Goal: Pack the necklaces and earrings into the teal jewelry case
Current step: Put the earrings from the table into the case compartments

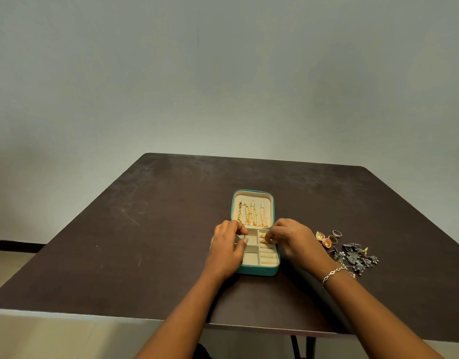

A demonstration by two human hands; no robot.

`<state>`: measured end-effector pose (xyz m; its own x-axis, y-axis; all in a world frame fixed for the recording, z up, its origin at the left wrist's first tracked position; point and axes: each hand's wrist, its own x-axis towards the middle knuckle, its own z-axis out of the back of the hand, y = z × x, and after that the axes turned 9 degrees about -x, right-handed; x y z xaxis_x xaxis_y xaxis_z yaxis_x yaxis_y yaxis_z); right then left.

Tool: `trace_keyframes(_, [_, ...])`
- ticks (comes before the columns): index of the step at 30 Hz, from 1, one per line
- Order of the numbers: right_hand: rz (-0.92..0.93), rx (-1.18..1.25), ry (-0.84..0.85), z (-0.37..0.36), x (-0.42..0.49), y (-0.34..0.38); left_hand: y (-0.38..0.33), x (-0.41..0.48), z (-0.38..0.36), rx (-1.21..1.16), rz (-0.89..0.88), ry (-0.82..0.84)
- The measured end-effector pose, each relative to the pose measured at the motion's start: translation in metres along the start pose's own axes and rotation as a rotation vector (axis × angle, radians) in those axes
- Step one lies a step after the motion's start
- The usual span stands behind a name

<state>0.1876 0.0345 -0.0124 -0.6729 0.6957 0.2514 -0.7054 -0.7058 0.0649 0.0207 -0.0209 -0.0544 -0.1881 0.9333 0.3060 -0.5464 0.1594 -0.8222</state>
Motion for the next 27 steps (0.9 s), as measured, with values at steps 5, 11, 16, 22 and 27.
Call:
trace_keyframes(5, [-0.144, 0.197, -0.303, 0.002, -0.007, -0.024, 0.002, 0.000, 0.000, 0.000, 0.007, 0.000])
trace_keyframes(11, [-0.430, 0.162, -0.341, 0.014, -0.026, -0.082, 0.001, 0.001, -0.001, 0.007, 0.002, -0.003])
trace_keyframes(16, [-0.462, -0.113, -0.014, 0.014, -0.022, -0.114, 0.002, 0.000, -0.002, 0.010, -0.002, -0.007])
trace_keyframes(22, [-0.403, -0.280, 0.140, 0.014, -0.019, -0.116, 0.004, 0.001, -0.002, 0.004, -0.005, -0.011])
trace_keyframes(27, [-0.406, -0.326, 0.089, 0.009, -0.023, -0.113, 0.005, 0.001, -0.003, 0.009, 0.001, -0.011])
